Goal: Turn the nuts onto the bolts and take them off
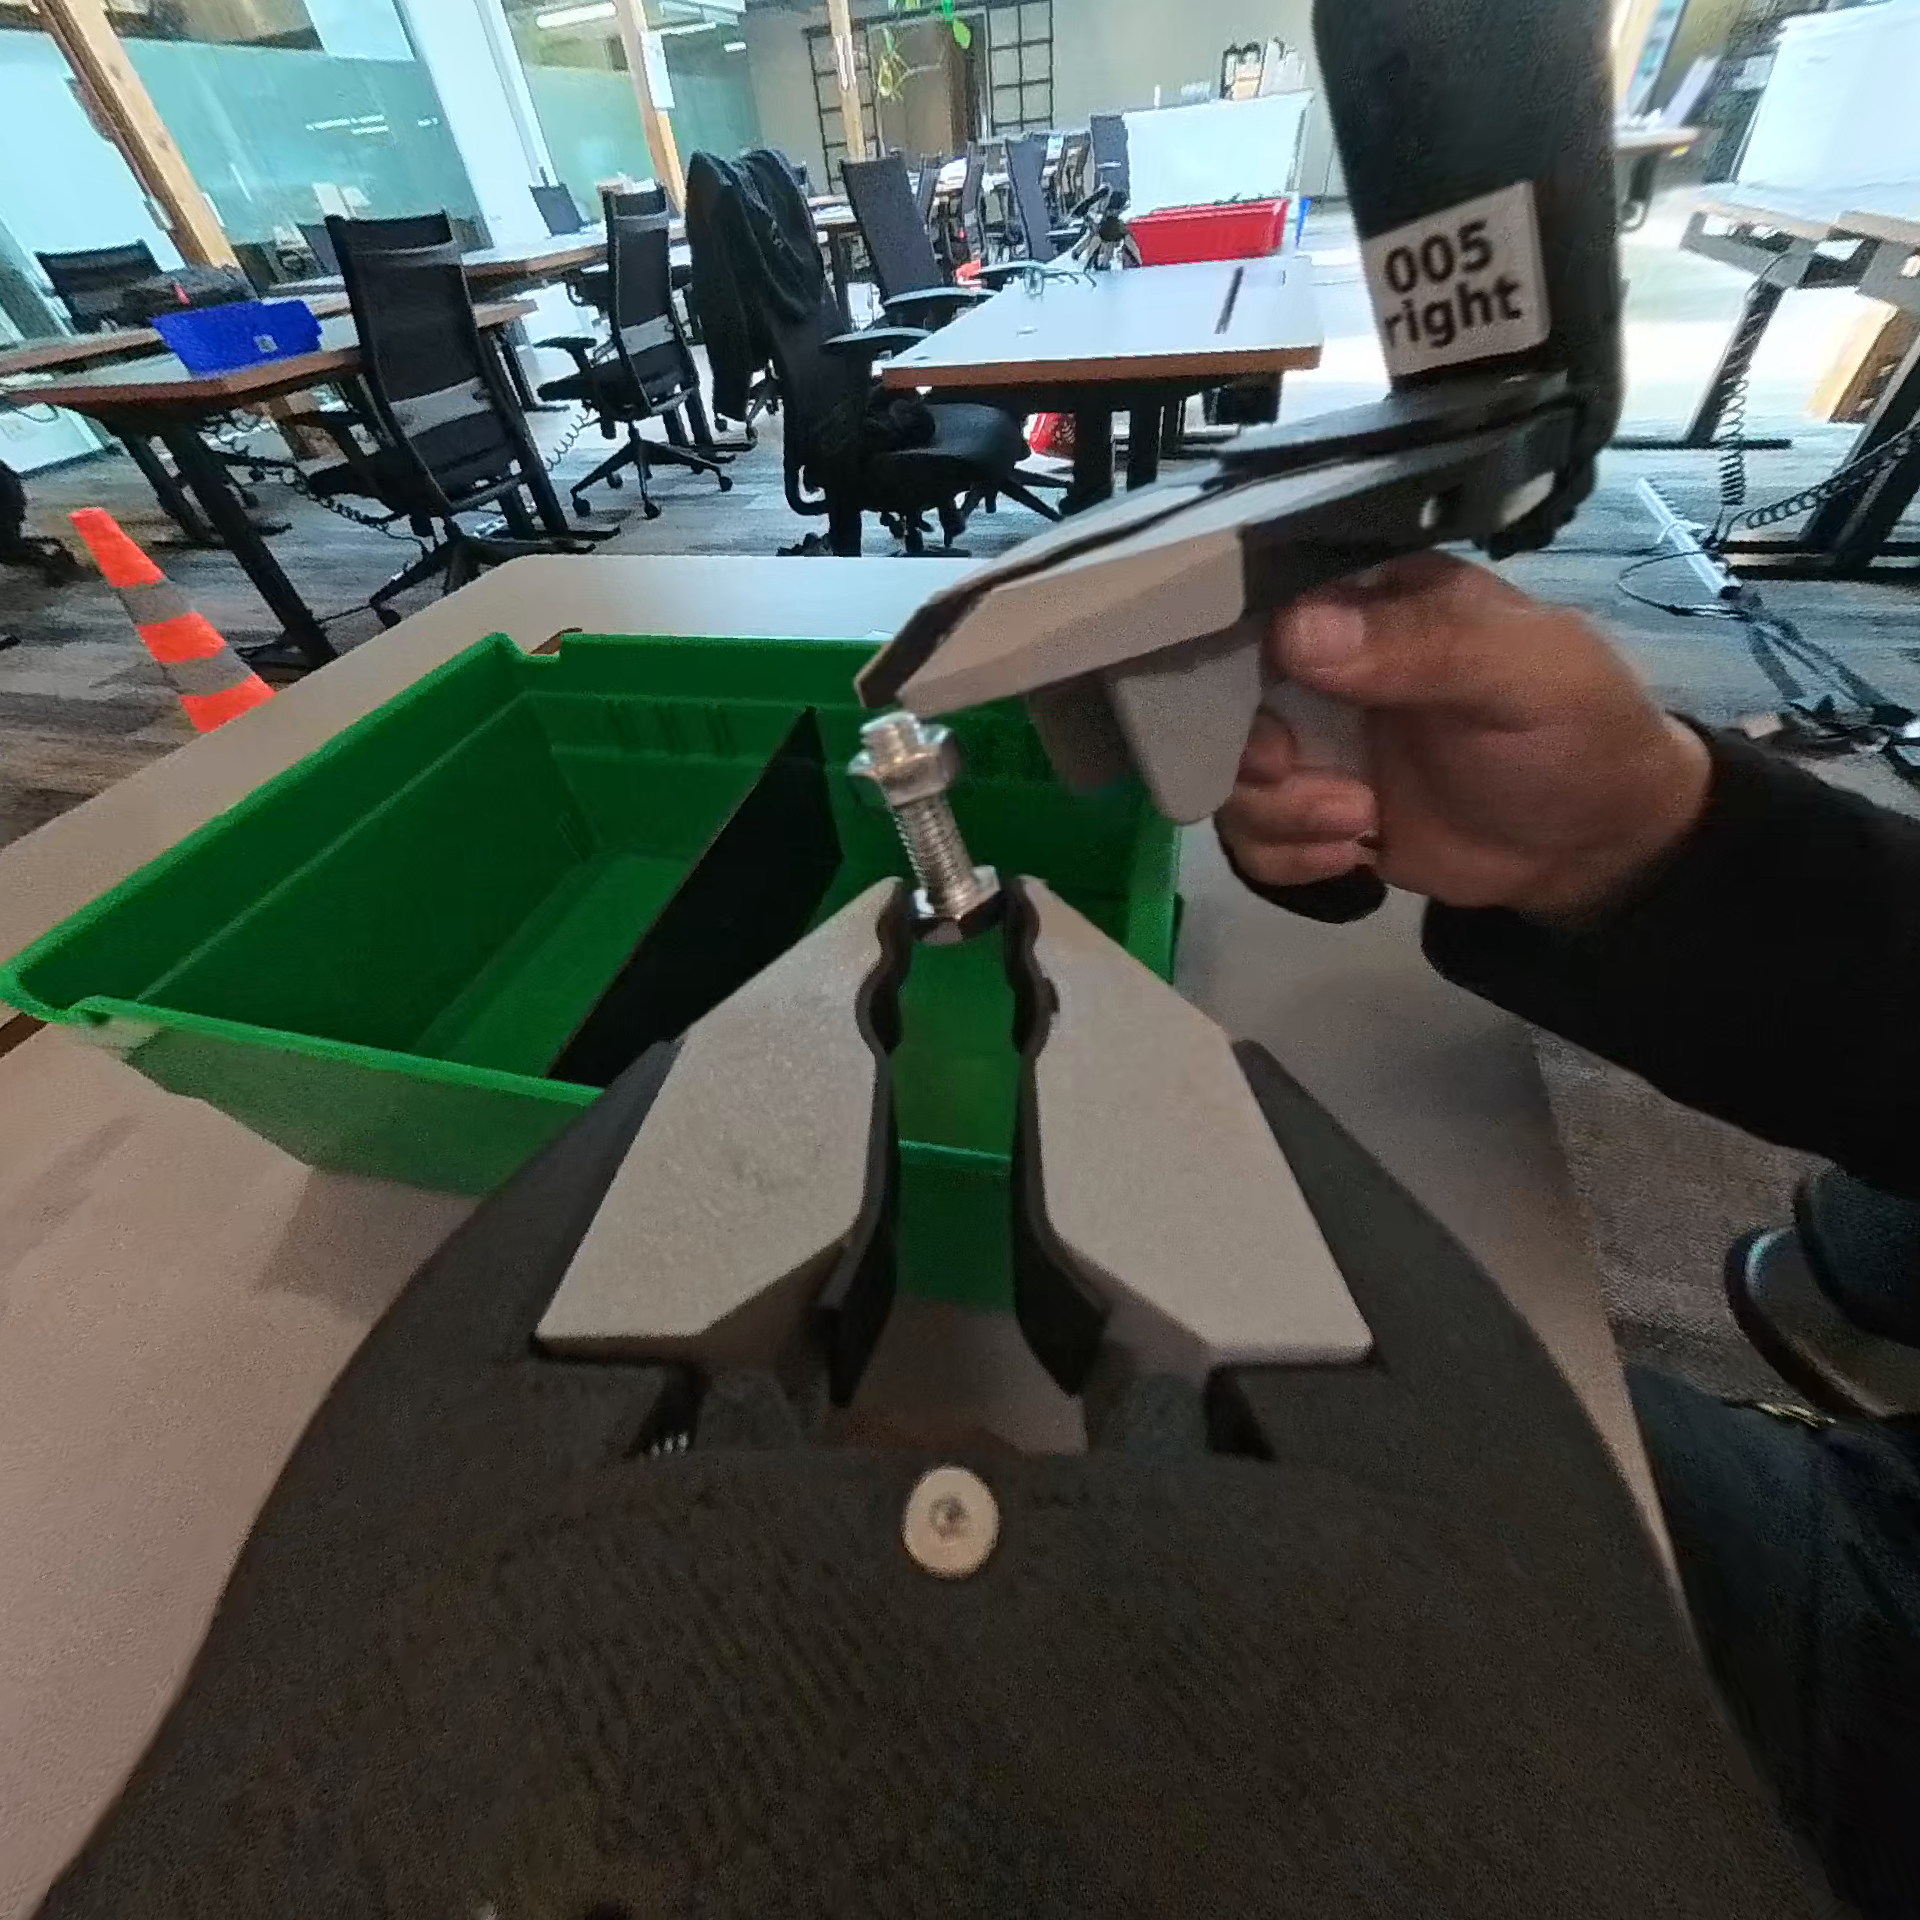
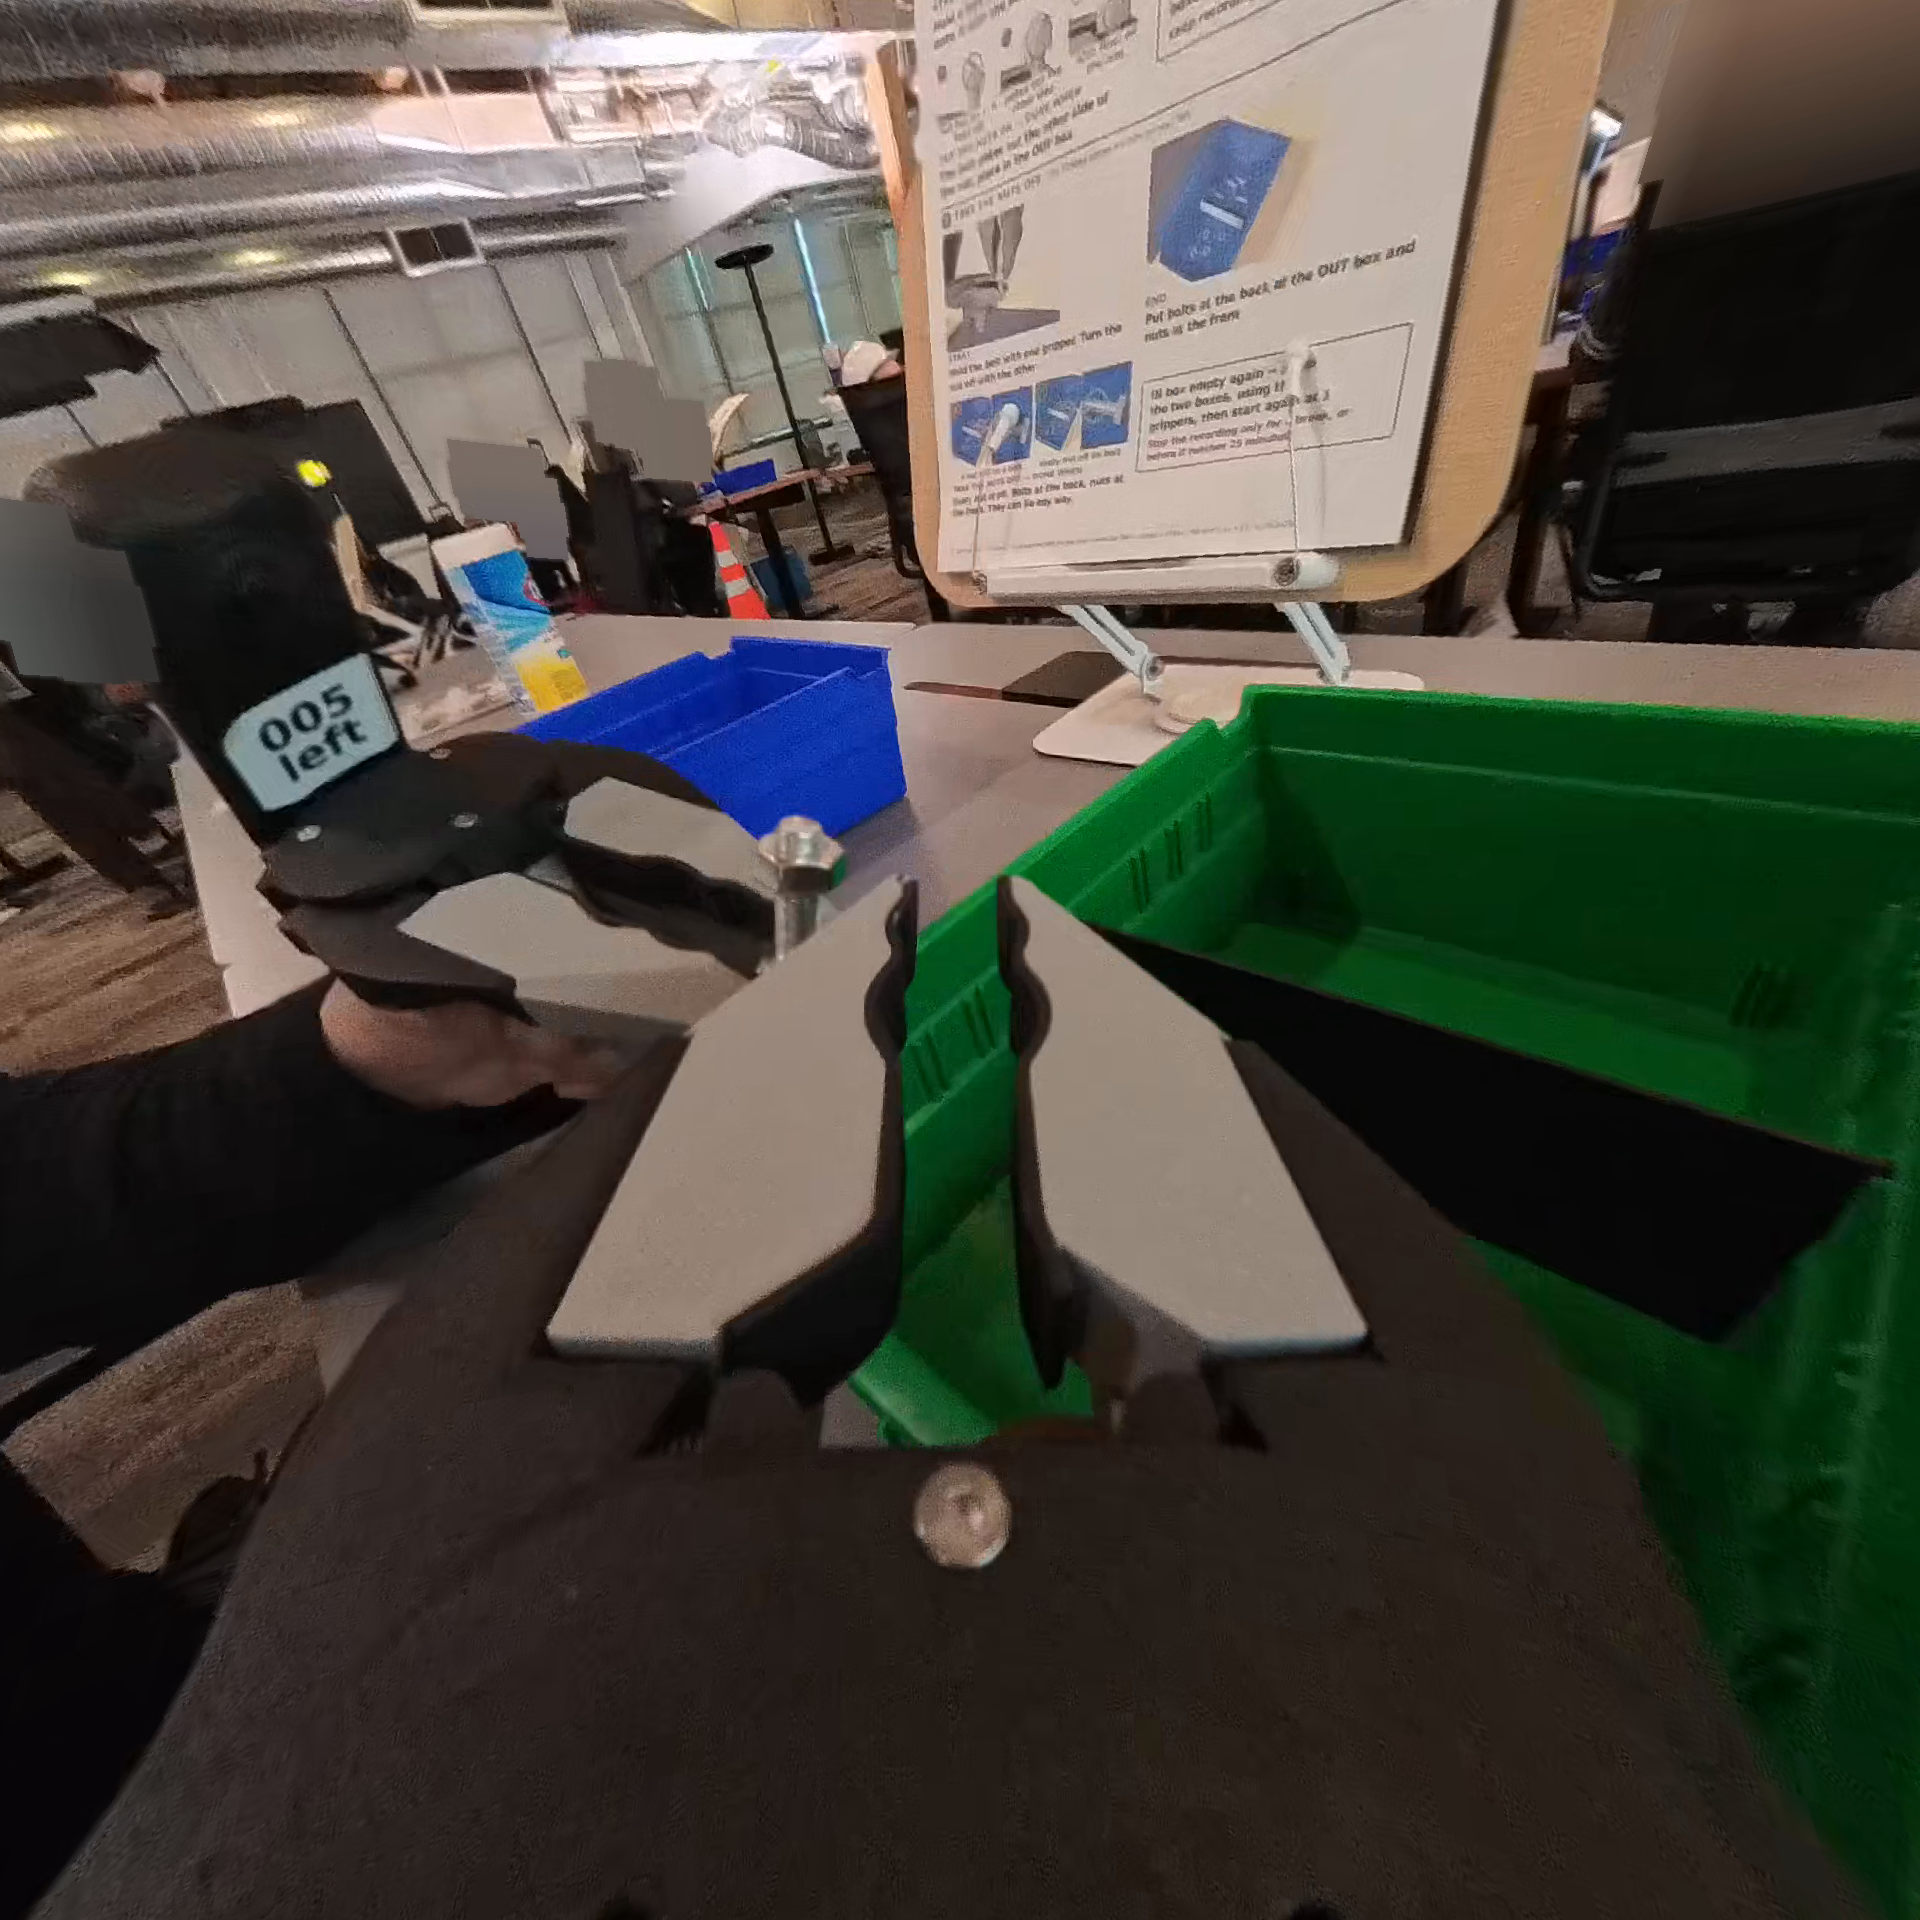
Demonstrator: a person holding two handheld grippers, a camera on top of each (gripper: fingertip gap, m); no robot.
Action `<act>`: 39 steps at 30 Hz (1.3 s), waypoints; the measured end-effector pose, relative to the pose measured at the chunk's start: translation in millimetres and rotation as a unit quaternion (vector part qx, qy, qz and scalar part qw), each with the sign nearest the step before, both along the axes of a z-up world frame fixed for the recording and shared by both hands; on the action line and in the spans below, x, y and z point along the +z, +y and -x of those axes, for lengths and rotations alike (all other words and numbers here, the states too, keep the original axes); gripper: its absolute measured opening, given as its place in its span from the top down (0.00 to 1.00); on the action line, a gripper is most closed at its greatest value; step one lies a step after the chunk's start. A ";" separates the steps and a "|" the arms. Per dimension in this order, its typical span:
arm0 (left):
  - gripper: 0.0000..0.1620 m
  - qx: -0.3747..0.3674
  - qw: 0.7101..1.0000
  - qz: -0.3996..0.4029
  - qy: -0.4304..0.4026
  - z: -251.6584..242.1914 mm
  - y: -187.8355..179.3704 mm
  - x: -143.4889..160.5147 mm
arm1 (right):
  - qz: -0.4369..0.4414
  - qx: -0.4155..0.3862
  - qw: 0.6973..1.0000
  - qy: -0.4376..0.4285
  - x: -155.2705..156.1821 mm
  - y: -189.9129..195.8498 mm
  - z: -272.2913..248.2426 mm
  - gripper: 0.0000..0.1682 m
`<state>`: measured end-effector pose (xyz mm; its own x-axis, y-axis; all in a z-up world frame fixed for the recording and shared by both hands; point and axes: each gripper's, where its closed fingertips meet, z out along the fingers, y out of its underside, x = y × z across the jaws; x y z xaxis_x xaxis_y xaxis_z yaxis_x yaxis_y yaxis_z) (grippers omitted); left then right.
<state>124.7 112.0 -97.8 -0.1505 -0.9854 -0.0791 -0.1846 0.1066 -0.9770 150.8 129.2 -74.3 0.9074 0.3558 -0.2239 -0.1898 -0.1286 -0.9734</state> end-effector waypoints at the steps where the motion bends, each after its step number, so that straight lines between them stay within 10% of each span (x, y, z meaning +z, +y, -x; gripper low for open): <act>1: 0.91 0.007 1.000 -0.002 -0.001 0.3 3.2 0.1 | -0.004 0.007 1.000 -0.002 0.9 -3.7 2.0 0.92; 18: 0.90 0.005 0.998 -0.039 -0.038 10.6 5.4 8.2 | 0.000 -0.014 1.000 -0.007 4.5 12.5 10.0 0.53; 26: 0.90 0.016 0.998 -0.023 -0.051 7.8 10.5 8.6 | -0.040 0.116 0.991 0.055 16.5 2.4 47.8 0.82; 39: 0.91 0.020 0.997 -0.008 -0.075 11.7 13.6 18.5 | -0.044 0.108 0.990 0.086 19.3 -3.0 25.6 0.79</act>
<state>113.0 125.6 -79.2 -0.0968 -0.9888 -0.1133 -0.0413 0.1177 -0.9922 125.2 126.2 -55.0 0.7600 0.5618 -0.3269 -0.3303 -0.0993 -0.9386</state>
